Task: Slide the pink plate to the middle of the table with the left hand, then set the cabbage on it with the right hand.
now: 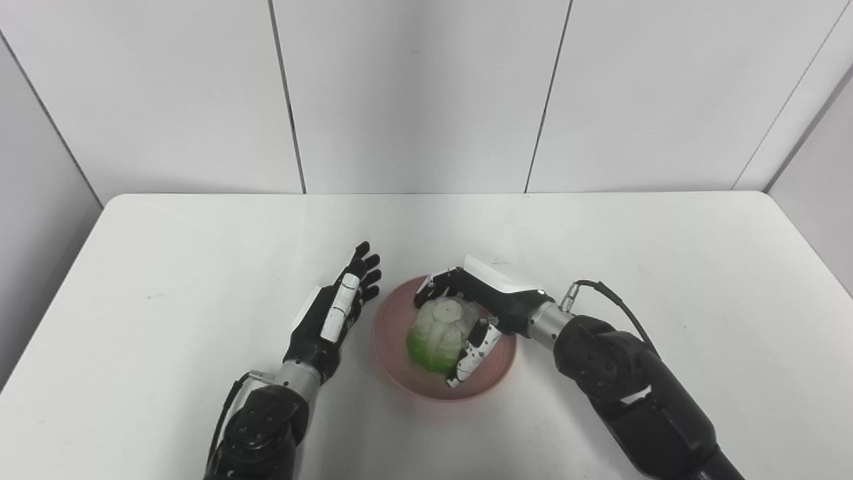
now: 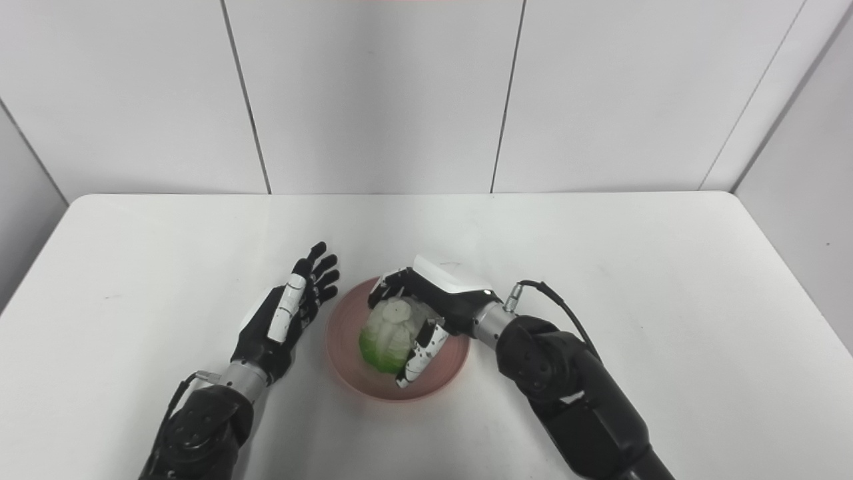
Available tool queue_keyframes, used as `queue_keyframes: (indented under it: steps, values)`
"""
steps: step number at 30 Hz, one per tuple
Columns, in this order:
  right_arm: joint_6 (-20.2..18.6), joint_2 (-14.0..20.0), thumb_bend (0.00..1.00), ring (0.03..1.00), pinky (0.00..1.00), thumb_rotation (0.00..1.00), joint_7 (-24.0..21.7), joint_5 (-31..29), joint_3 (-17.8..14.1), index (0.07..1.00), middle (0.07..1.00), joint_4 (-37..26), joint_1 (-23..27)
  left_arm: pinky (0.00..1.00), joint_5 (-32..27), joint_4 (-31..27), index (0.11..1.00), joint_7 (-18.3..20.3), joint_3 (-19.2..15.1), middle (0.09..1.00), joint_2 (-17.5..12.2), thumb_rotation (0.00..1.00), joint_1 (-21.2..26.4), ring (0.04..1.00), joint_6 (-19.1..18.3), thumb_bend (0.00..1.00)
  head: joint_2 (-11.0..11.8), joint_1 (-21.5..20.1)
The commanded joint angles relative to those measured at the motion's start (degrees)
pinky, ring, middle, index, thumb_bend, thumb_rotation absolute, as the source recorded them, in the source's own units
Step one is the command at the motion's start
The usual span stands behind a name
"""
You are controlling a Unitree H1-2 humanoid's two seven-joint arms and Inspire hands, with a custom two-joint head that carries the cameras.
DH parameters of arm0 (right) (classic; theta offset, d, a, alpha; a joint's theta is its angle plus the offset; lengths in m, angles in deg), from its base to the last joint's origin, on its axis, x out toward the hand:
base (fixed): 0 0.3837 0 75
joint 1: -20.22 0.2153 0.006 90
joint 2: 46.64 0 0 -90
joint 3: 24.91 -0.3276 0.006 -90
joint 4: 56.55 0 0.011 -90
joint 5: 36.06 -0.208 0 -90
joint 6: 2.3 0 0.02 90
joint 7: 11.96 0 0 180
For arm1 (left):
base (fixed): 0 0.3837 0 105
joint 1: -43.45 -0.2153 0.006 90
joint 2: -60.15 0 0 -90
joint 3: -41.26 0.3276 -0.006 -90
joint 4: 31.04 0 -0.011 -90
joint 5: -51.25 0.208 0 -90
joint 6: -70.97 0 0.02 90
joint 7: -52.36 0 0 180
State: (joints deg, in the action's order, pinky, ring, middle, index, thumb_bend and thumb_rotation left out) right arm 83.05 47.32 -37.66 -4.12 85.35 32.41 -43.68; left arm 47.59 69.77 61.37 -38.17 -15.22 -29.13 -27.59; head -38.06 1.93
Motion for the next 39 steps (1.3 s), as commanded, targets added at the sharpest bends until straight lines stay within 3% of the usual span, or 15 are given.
queue_keyframes:
  steps: [1, 7, 9, 10, 11, 15, 31, 39]
  values:
    - [-1.3, -0.3, 0.53, 0.481, 0.43, 0.0, -0.4, -0.3, 0.0, 0.501, 0.475, -1.1, 1.5, 0.93, 0.7, 1.4, 0.994, 1.9, 2.0, 0.98, 1.2, 1.0, -0.7, 0.968, -3.5, 0.77, 0.0, 0.0]
    - [-1.5, -0.2, 0.53, 0.543, 0.5, 0.0, -1.0, -0.1, 0.5, 0.502, 0.484, -0.2, 1.5, 0.92, 0.8, 1.3, 0.996, 2.1, 2.2, 0.979, 0.8, 1.0, -0.7, 0.967, -3.2, 0.76, 0.0, -0.1]
    - [-3.2, -0.1, 0.52, 0.584, 0.53, 0.11, -2.2, 0.3, 0.9, 0.495, 0.6, -0.6, 1.6, 0.92, 0.7, 1.1, 0.994, 2.0, 2.1, 0.977, 0.9, 1.0, -0.8, 0.965, -3.7, 0.76, 0.0, -0.1]
    - [-3.9, 0.0, 0.63, 0.599, 0.52, 0.09, -2.7, 0.4, 1.1, 0.587, 0.635, -0.7, 1.7, 0.93, 0.7, 1.0, 0.992, 2.0, 2.1, 0.978, 0.9, 1.0, -0.8, 0.965, -3.9, 0.76, 0.0, -0.1]
    - [-4.5, 0.2, 0.69, 0.609, 0.52, 0.09, -3.2, 0.9, 1.5, 0.637, 0.656, -0.8, 1.8, 0.93, 0.7, 0.9, 0.992, 2.0, 2.1, 0.977, 0.8, 1.0, -0.8, 0.964, -3.9, 0.76, -0.1, -0.1]
    - [-6.0, 0.6, 0.75, 0.607, 0.5, 0.14, -4.2, 2.0, 2.3, 0.73, 0.676, -0.9, 2.0, 0.93, 1.1, 0.5, 0.988, 2.0, 2.4, 0.975, 0.5, 1.0, -0.9, 0.957, -4.3, 0.75, -0.1, -0.1]
    - [-8.5, 1.6, 0.76, 0.663, 0.56, 0.17, -6.4, 4.1, 3.4, 0.77, 0.727, -2.0, 2.7, 0.94, 0.2, 0.9, 0.999, 2.6, 2.3, 0.984, 0.4, 1.0, -0.8, 0.968, -3.7, 0.76, -0.2, -0.3]
    - [-11.8, 3.0, 0.82, 0.778, 0.67, 0.24, -10.0, 6.2, 3.7, 0.827, 0.799, -7.1, 3.1, 0.94, 0.0, 0.8, 1.0, 2.6, 2.2, 0.99, 0.5, 1.0, -0.8, 0.972, -4.0, 0.75, -0.2, -0.3]
